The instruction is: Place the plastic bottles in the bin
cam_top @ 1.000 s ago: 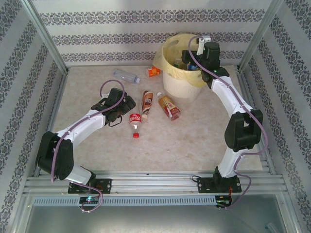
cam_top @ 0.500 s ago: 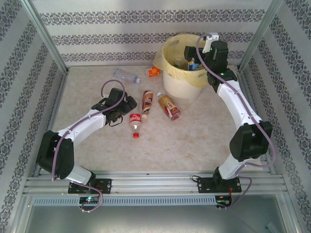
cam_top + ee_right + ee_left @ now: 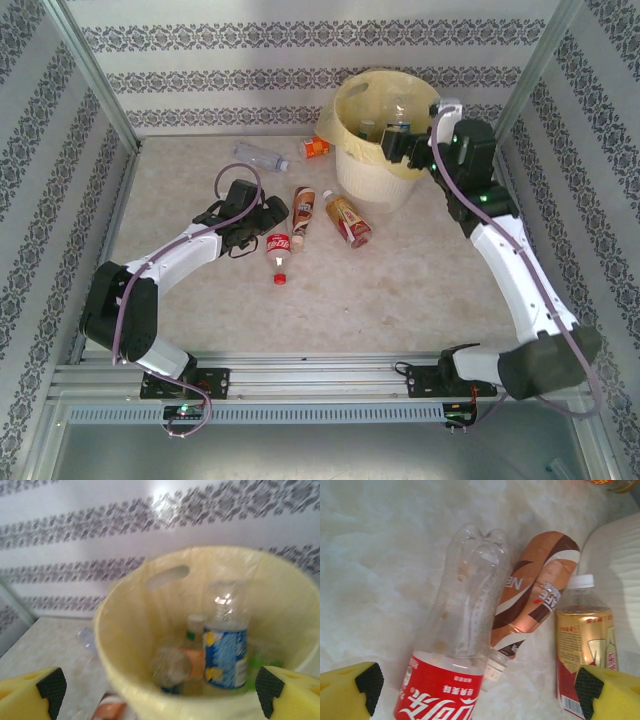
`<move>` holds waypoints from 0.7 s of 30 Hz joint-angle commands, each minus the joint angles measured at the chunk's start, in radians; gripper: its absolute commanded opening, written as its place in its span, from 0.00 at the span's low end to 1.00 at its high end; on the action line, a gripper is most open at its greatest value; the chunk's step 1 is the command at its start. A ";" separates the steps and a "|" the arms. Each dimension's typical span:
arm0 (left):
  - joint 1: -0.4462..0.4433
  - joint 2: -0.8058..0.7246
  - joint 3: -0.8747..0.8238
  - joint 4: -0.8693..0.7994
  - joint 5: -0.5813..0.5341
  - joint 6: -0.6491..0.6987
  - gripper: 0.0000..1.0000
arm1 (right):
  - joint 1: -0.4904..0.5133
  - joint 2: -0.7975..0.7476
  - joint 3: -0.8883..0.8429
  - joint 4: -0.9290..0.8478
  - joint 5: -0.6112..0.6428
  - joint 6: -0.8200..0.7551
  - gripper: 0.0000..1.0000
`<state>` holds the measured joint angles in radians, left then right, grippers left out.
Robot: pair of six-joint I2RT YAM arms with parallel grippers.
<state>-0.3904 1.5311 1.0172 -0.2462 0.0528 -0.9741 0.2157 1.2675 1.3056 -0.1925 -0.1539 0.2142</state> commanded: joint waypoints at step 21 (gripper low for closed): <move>0.008 0.037 0.031 0.020 0.035 0.017 1.00 | 0.287 -0.006 -0.544 0.244 0.267 0.156 0.98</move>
<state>-0.3904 1.5555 1.0176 -0.2302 0.0868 -0.9695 0.4755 1.2232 0.7895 -0.0334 0.0566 0.3649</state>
